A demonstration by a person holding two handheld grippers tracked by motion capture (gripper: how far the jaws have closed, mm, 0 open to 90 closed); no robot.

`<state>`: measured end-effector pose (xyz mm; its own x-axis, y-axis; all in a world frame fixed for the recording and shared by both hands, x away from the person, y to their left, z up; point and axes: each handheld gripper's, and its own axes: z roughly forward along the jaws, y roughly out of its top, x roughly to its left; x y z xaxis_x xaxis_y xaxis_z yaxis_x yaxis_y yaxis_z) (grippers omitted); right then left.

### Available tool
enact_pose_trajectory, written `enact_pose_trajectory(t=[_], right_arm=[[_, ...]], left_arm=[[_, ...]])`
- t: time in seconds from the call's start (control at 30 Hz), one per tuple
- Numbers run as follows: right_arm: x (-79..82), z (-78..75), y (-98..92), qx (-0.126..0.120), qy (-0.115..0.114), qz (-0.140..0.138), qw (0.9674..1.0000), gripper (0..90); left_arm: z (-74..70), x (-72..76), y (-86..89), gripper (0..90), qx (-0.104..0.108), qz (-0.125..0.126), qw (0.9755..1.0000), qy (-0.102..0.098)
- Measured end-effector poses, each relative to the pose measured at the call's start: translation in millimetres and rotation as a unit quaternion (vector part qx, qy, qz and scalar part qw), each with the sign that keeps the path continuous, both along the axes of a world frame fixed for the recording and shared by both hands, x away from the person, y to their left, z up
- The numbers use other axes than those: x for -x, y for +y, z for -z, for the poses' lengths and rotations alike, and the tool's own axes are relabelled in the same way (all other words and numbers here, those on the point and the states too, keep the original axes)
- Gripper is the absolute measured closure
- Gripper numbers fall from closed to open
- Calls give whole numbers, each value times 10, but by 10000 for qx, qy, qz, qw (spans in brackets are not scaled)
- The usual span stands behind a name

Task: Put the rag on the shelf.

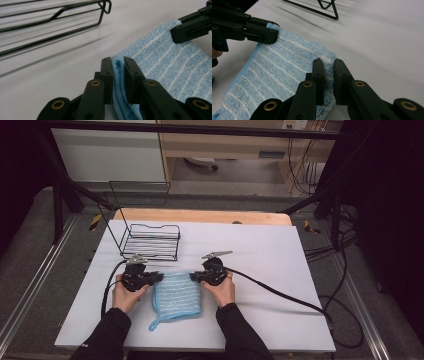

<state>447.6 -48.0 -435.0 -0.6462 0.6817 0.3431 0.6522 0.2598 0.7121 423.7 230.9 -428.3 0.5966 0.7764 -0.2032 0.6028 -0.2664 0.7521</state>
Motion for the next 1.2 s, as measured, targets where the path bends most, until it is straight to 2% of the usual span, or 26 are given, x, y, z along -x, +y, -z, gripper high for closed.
enact_pose_trajectory(t=[0.17,0.33,0.7,1.03,1.2], right_arm=[[86,-75,-8,-109,-292,-30,9995,816],[176,-145,-23,-163,-575,-60,9982,817],[318,-301,-70,-324,-950,-58,9949,818],[389,-451,-135,-480,-1245,-61,9910,819],[425,-515,-161,-525,-1344,-79,9895,819]], left_arm=[[-98,96,15,786,-15,20,9997,-234],[-165,167,26,786,66,15,9994,-350],[-329,297,13,786,115,53,9976,-676],[-507,412,-23,786,124,29,9948,-1008],[-560,445,-41,785,183,33,9941,-1066]])
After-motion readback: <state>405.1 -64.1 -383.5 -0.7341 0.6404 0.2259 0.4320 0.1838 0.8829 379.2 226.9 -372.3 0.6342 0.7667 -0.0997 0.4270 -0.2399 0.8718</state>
